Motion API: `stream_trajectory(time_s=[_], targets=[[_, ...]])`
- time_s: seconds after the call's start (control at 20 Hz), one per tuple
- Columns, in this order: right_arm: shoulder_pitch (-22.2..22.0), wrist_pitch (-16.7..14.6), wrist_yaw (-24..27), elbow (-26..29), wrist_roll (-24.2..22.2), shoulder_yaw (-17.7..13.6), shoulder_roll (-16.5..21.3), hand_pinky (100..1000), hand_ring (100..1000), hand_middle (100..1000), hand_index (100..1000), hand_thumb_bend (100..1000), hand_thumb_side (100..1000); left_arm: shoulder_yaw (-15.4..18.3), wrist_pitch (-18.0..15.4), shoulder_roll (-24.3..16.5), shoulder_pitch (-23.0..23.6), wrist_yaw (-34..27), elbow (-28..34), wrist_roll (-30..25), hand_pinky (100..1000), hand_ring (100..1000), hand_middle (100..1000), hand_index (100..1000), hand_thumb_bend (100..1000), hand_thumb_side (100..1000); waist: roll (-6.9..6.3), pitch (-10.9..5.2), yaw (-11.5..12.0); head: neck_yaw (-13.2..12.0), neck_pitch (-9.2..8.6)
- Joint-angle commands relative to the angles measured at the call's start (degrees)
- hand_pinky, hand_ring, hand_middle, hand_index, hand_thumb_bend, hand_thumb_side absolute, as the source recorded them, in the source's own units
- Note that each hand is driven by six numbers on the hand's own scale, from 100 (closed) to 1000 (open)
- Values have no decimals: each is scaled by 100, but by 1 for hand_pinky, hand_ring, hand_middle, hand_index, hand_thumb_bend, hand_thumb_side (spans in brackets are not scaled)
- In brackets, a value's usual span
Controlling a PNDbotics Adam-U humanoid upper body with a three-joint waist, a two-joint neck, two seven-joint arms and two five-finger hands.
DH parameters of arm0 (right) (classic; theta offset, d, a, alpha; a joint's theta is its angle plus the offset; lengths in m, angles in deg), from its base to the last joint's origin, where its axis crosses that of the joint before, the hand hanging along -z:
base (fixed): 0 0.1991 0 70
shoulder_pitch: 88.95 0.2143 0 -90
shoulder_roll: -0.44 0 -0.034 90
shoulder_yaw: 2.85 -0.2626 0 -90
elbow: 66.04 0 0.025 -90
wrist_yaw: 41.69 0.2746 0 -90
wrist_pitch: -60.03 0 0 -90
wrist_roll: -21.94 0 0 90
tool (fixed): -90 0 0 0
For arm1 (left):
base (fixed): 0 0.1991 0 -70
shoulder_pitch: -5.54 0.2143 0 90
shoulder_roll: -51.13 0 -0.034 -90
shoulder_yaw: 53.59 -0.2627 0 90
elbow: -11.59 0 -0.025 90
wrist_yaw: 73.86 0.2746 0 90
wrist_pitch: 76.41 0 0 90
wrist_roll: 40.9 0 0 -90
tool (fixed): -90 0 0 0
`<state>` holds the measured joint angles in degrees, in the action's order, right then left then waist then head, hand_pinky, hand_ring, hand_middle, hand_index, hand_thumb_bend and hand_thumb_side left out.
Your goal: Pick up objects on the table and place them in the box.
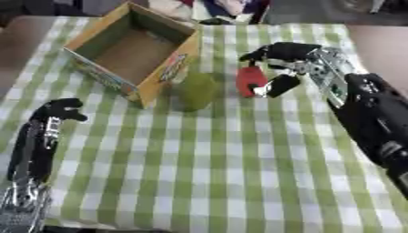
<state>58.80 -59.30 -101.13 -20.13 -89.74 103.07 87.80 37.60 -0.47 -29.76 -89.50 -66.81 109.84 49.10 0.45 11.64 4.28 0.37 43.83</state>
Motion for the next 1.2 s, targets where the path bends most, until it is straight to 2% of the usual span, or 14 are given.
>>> stream_trajectory(time_s=[0.05,0.5,0.95,1.2], targets=[[120,-16,-58,12,-8,-23,51,793,866,728,951,171,604,8,-7,-30,-63,4,95,-15,824,577,645,734,100,889,-28,-72,2,10,29],[112,-9,-115,-14,42,-43,47,780,841,654,841,149,525,8,-6,-31,-70,5,95,-18,824,578,645,734,100,890,-23,-69,12,2,29],[118,10,-76,69,168,-58,87,766,820,629,811,100,411,11,-6,-33,-73,4,93,-18,824,577,645,734,100,890,-11,-74,17,-11,29],[183,28,67,308,179,-32,156,765,818,628,812,100,396,16,-6,-42,-68,6,95,-15,824,578,645,734,100,890,-1,-82,5,-28,29]])
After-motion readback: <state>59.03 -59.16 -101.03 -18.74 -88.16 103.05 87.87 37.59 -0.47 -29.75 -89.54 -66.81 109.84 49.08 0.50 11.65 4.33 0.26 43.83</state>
